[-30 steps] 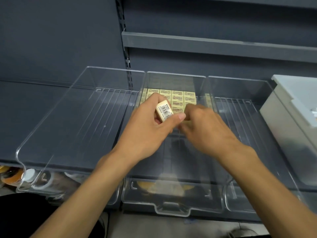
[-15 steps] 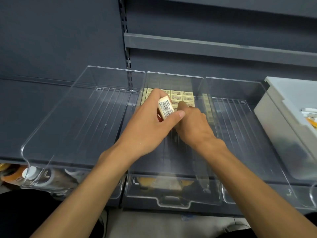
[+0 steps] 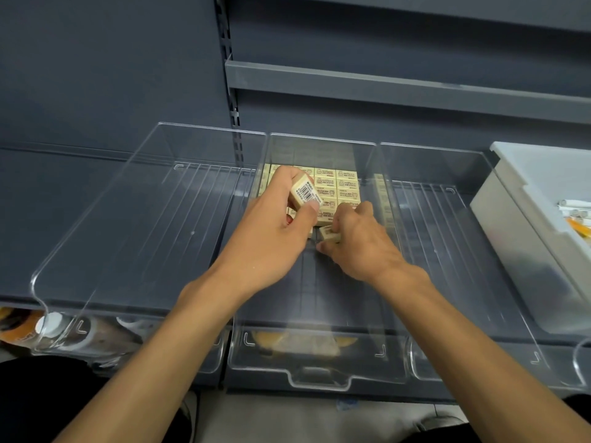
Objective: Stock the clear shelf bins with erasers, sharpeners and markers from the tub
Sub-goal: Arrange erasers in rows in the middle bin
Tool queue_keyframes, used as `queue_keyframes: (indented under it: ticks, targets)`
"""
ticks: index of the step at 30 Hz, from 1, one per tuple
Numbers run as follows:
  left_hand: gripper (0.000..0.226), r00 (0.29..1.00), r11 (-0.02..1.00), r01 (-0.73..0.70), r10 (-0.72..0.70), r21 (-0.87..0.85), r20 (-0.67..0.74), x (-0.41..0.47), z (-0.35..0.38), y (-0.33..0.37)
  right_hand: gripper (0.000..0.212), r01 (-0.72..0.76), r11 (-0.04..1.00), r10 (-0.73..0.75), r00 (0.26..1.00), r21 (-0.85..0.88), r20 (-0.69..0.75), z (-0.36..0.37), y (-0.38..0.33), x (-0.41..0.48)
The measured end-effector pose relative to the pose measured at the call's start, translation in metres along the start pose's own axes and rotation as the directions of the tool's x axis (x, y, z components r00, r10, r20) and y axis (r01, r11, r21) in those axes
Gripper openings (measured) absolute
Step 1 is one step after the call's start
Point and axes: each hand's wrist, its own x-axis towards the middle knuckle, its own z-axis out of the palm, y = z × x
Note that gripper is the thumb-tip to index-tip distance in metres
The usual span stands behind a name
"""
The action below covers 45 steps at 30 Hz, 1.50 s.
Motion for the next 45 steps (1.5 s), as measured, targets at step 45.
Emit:
queue_keyframes:
  ticks: [45]
  targets:
    - [0.028, 0.982, 0.836, -0.188, 0.164, 0.516, 0.092, -0.005, 0.008, -0.008, 0.046, 0.454, 0.891, -0.435, 0.856, 0.006, -0.279, -0.023, 0.026, -0.05]
